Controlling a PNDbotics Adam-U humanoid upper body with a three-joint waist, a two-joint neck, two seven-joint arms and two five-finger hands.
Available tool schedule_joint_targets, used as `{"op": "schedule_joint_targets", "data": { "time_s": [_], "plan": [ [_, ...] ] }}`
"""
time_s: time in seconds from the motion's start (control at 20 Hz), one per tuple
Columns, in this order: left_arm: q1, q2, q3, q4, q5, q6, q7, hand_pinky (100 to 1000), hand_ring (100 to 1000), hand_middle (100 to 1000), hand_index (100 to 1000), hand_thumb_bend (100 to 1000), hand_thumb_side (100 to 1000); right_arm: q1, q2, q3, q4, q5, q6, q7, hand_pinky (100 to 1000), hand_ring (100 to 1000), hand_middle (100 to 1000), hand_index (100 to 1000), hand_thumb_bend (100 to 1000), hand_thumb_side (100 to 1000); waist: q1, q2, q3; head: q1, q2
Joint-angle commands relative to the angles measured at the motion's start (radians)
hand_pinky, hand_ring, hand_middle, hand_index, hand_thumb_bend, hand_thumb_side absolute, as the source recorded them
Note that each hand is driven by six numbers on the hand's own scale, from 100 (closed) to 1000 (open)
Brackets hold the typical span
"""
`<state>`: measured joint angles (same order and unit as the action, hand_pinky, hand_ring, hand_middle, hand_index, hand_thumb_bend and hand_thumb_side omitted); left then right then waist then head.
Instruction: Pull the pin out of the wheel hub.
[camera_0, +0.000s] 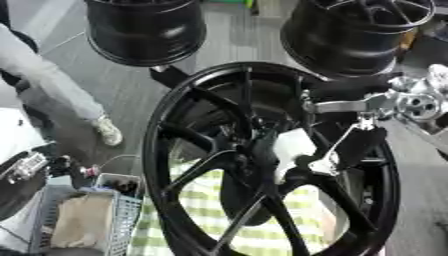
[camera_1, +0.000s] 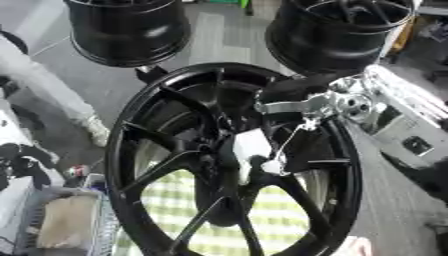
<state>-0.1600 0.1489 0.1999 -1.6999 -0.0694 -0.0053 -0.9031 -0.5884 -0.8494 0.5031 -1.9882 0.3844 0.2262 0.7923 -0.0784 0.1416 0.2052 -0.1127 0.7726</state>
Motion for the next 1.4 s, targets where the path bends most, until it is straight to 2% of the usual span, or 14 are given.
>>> {"op": "schedule_joint_targets", "data": {
  "time_s": [0.05,0.3,0.55,0.7,0.85,1.05,1.15,1.25,1.4],
  "plan": [
    [-0.012,0.014,-0.004,-0.014,0.003,0.0,-0.004,578,429,576,704,100,941,-0.018,-0.017,-0.021,-0.012,0.003,0.002,-0.02,703,573,529,634,100,220,0.003,-0.011,-0.001,0.003,-0.003],
    [-0.009,0.016,-0.002,-0.014,0.001,0.001,-0.004,578,429,576,704,100,942,-0.029,-0.035,-0.049,-0.012,-0.012,-0.015,-0.053,704,567,519,623,100,209,0.001,-0.013,-0.006,0.007,-0.003],
    [-0.005,0.02,0.002,-0.014,-0.002,0.004,-0.003,578,429,576,704,100,945,-0.03,-0.092,-0.11,-0.012,-0.069,-0.038,-0.089,704,563,515,621,100,205,-0.005,-0.017,-0.015,0.017,-0.003],
    [-0.001,0.023,0.006,-0.014,-0.005,0.006,-0.002,578,429,576,704,100,947,-0.008,-0.147,-0.171,-0.012,-0.122,-0.048,-0.125,702,558,512,620,100,197,-0.009,-0.02,-0.023,0.025,-0.003],
    [0.003,0.025,0.01,-0.015,-0.007,0.009,0.001,578,429,576,703,100,949,0.045,-0.205,-0.261,-0.012,-0.173,-0.065,-0.192,697,550,507,617,100,183,-0.012,-0.022,-0.034,0.034,-0.003],
    [0.008,0.025,0.017,-0.016,-0.01,0.012,0.007,578,429,576,703,100,950,0.18,-0.267,-0.425,-0.012,-0.183,-0.072,-0.322,698,546,503,616,100,158,-0.011,-0.023,-0.053,0.05,-0.003],
    [0.009,0.023,0.023,-0.017,-0.01,0.014,0.012,578,429,576,703,100,950,0.277,-0.266,-0.524,-0.012,-0.15,-0.056,-0.413,687,537,496,611,100,148,-0.009,-0.022,-0.064,0.059,-0.003],
    [0.01,0.022,0.03,-0.019,-0.01,0.015,0.019,578,429,576,703,100,948,0.401,-0.227,-0.619,-0.012,-0.1,-0.026,-0.525,664,524,487,605,100,121,-0.006,-0.02,-0.074,0.07,-0.003],
    [0.01,0.024,0.037,-0.019,-0.009,0.014,0.028,578,429,576,703,100,945,0.578,-0.109,-0.738,-0.012,-0.028,0.037,-0.706,634,510,477,597,100,112,0.0,-0.017,-0.087,0.082,-0.003]
  ]
}}
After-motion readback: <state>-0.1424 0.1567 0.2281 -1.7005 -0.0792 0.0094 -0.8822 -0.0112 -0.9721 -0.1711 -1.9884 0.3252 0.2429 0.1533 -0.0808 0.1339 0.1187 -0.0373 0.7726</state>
